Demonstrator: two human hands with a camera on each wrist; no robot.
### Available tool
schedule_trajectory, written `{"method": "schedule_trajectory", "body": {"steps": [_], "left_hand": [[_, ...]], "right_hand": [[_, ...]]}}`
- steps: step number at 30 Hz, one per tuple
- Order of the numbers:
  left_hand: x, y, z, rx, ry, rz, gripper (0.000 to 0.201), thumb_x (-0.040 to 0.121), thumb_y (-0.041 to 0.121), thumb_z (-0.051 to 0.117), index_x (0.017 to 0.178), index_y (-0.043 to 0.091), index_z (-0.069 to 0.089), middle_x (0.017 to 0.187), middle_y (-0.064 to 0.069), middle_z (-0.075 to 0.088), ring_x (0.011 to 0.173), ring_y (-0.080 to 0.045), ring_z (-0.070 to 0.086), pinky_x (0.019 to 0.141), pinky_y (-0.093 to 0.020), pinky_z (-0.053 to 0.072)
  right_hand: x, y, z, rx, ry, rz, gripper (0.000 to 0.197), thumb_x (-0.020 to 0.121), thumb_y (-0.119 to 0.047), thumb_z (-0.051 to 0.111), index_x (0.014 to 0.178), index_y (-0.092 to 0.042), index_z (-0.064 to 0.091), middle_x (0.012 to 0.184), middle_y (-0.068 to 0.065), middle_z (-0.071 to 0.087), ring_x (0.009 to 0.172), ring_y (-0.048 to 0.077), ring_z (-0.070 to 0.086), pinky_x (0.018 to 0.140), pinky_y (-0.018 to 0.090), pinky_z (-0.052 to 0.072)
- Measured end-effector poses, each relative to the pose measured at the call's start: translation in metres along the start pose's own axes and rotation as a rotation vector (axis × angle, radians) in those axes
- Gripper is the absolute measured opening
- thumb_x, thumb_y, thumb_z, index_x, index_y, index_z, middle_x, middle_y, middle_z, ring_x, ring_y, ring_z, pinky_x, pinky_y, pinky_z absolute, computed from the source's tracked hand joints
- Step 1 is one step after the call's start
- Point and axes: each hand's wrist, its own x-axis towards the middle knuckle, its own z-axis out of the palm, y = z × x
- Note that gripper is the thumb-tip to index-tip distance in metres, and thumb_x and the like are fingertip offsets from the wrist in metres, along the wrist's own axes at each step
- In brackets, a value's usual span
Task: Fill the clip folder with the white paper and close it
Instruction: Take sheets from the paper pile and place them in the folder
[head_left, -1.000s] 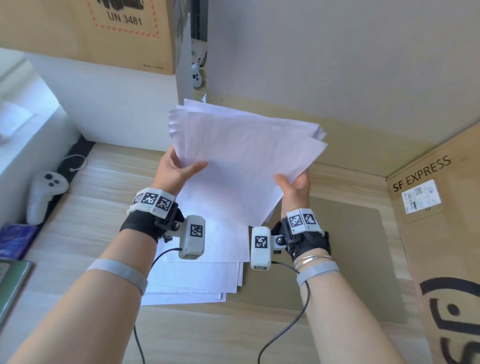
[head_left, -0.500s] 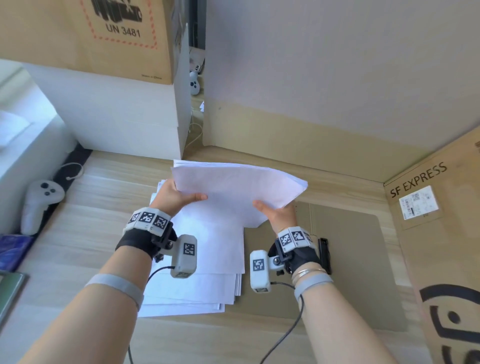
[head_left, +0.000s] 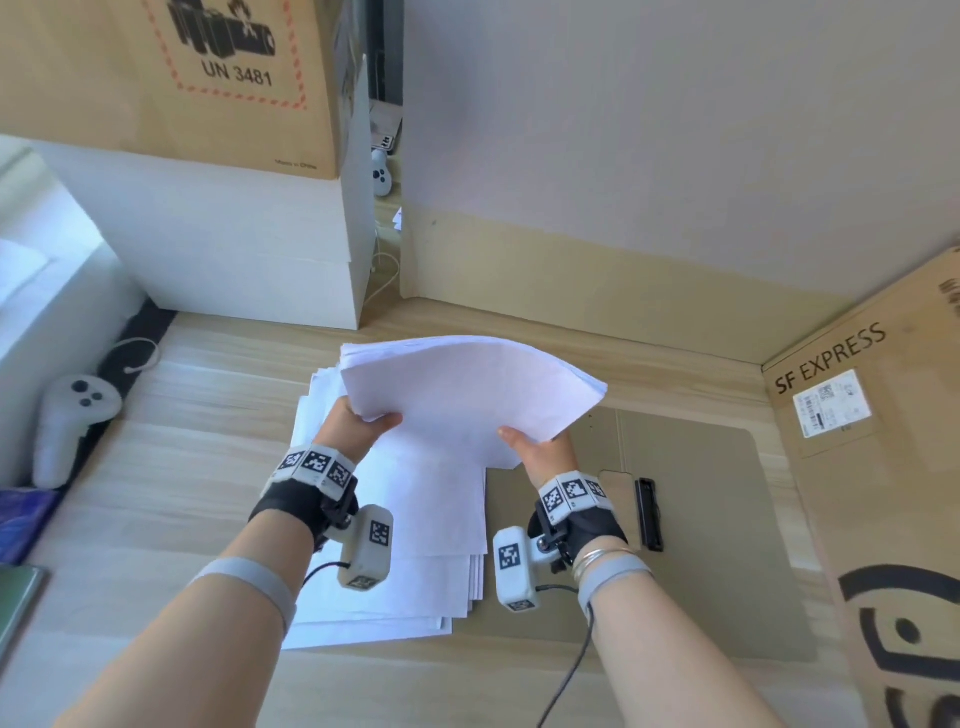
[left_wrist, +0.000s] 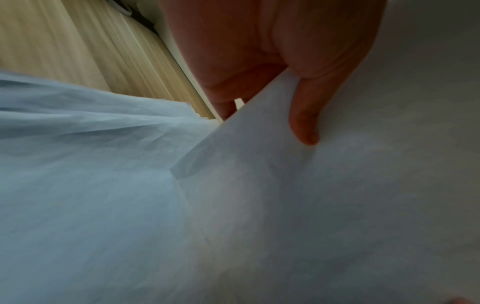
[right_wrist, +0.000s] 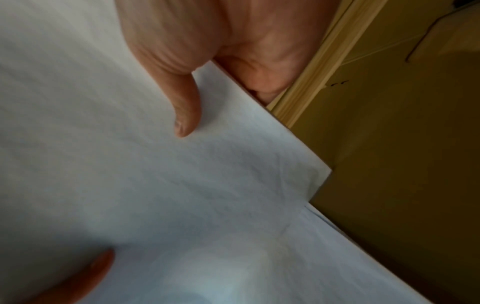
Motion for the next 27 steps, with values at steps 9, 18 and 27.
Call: {"method": "schedule_trajectory", "body": {"steps": [9, 18, 27], "left_hand": [[0.001, 0.024, 0.008, -0.008, -0.027, -0.026, 0.017, 0.087, 0.001, 0.06, 0.104, -0.002, 0.062, 0.092, -0.012, 0.053, 0.084, -0.022, 0.046, 0.065, -0.026, 0.035], [-0.003, 0.057, 0.067, 0.093, -0.193, 0.0, 0.012, 0.088, 0.003, 0.06, 0.099, 0.007, 0.059, 0.09, -0.012, 0.051, 0.082, -0.024, 0.044, 0.061, -0.027, 0.031], [-0.024, 0.052, 0.179, 0.334, -0.397, -0.114, 0.041, 0.087, 0.017, 0.066, 0.117, -0.009, 0.056, 0.099, -0.017, 0.059, 0.086, -0.022, 0.052, 0.075, -0.028, 0.04]], "right_hand": [[0.0, -0.001, -0.002, 0.024, 0.111, 0.042, 0.029, 0.085, -0.01, 0.066, 0.11, 0.004, 0.064, 0.113, 0.018, 0.067, 0.097, 0.024, 0.063, 0.08, 0.023, 0.041], [-0.006, 0.019, -0.059, 0.064, 0.263, 0.071, 0.025, 0.088, -0.016, 0.062, 0.106, 0.001, 0.065, 0.093, 0.009, 0.064, 0.086, 0.023, 0.06, 0.075, 0.025, 0.041], [0.016, 0.07, -0.16, -0.121, 0.347, 0.215, 0.037, 0.086, -0.008, 0.064, 0.115, 0.013, 0.056, 0.116, 0.023, 0.063, 0.106, 0.033, 0.061, 0.081, 0.027, 0.039]]}}
